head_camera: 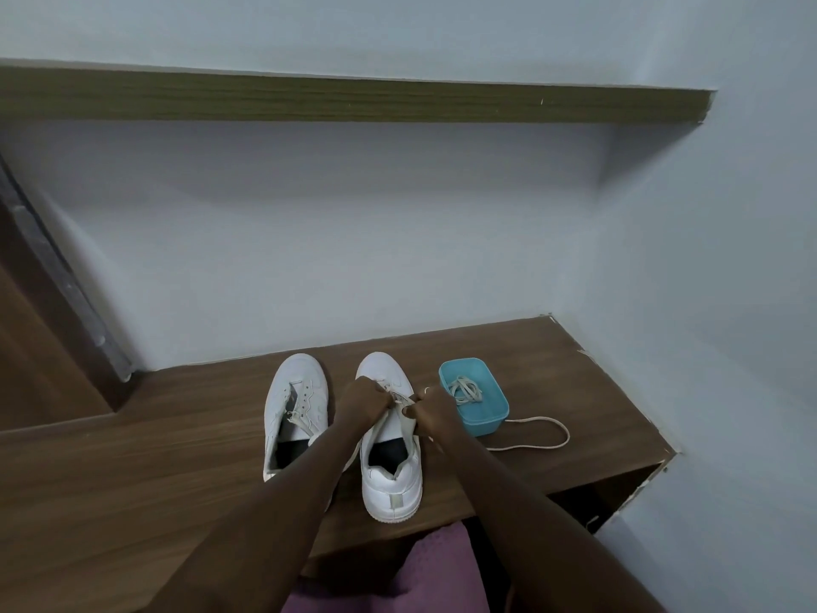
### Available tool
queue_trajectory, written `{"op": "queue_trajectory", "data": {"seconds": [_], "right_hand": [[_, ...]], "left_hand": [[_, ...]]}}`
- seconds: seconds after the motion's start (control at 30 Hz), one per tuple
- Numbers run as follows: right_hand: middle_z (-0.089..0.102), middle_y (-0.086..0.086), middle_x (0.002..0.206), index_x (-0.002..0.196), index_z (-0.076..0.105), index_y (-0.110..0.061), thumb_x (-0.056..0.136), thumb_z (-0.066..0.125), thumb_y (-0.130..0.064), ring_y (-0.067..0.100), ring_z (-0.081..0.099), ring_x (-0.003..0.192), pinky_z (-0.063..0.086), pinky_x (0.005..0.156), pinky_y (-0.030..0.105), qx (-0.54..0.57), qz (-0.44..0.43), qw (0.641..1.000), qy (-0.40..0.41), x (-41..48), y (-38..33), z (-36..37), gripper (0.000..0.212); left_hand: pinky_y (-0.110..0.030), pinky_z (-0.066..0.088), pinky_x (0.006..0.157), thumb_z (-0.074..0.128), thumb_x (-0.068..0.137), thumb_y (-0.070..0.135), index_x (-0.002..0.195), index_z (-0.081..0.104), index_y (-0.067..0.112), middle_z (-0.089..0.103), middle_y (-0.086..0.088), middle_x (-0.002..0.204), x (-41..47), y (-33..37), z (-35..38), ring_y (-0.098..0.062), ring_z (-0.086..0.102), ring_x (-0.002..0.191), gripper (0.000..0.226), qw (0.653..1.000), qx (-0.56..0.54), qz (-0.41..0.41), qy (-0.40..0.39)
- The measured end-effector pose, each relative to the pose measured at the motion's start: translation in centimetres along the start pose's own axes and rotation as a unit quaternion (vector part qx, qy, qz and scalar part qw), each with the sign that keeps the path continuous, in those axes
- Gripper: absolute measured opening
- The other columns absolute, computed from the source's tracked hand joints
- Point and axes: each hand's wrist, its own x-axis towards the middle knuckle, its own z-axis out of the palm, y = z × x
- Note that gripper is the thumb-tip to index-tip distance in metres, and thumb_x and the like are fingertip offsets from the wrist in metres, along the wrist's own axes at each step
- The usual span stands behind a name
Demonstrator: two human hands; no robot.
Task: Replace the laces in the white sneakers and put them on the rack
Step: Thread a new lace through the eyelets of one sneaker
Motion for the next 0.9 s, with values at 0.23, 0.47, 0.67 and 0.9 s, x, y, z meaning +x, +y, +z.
{"op": "queue_trajectory", "data": {"seconds": [0.23, 0.47, 0.67, 0.9], "right_hand": [[0.068, 0.019, 0.100, 0.102, 0.067, 0.003, 0.081, 0.066, -0.016, 0.032, 0.065, 0.094, 0.053, 0.084, 0.047, -0.006, -0.002, 1.000, -0.017, -0.1, -0.3, -0.2, 0.028], [0.058, -0.001, 0.055, 0.074, 0.056, -0.008, 0.098, 0.047, -0.020, 0.008, 0.052, 0.048, 0.040, 0.046, 0.018, 0.357, 0.163, 0.917, -0.072, -0.7, 0.0, -0.7, 0.028], [0.048, -0.003, 0.030, 0.069, 0.050, -0.005, 0.099, 0.040, -0.005, 0.006, 0.043, 0.022, 0.035, 0.029, 0.014, 0.462, 0.190, 0.863, -0.076, -0.8, -1.3, 0.1, 0.032], [0.049, 0.003, 0.069, 0.082, 0.055, -0.005, 0.091, 0.049, -0.005, 0.015, 0.048, 0.057, 0.043, 0.053, 0.026, 0.454, 0.192, 0.864, 0.104, 0.3, 0.1, -1.8, 0.011]], "left_hand": [[-0.031, 0.044, 0.066, 0.059, 0.084, 0.020, 0.066, 0.065, 0.007, 0.058, -0.003, 0.065, 0.5, -0.5, 0.9, -0.023, 0.061, 0.078, 0.023, 0.999, -0.030, -0.021, 0.016], [-0.030, 0.046, 0.081, 0.057, 0.091, 0.027, 0.095, 0.073, 0.005, 0.070, -0.009, 0.100, 1.1, -0.8, 1.5, -0.024, 0.062, 0.099, 0.027, 1.000, -0.004, 0.000, 0.009], [-0.038, 0.038, 0.097, 0.048, 0.093, 0.033, 0.091, 0.069, 0.017, 0.066, -0.002, 0.105, 1.2, -1.6, 0.9, -0.023, 0.055, 0.110, 0.027, 0.999, 0.040, -0.003, -0.010], [-0.046, 0.032, 0.103, 0.041, 0.092, 0.041, 0.105, 0.064, 0.022, 0.064, 0.001, 0.109, 1.5, -2.0, -0.2, -0.024, 0.051, 0.115, 0.033, 0.991, 0.126, -0.020, -0.045]]}}
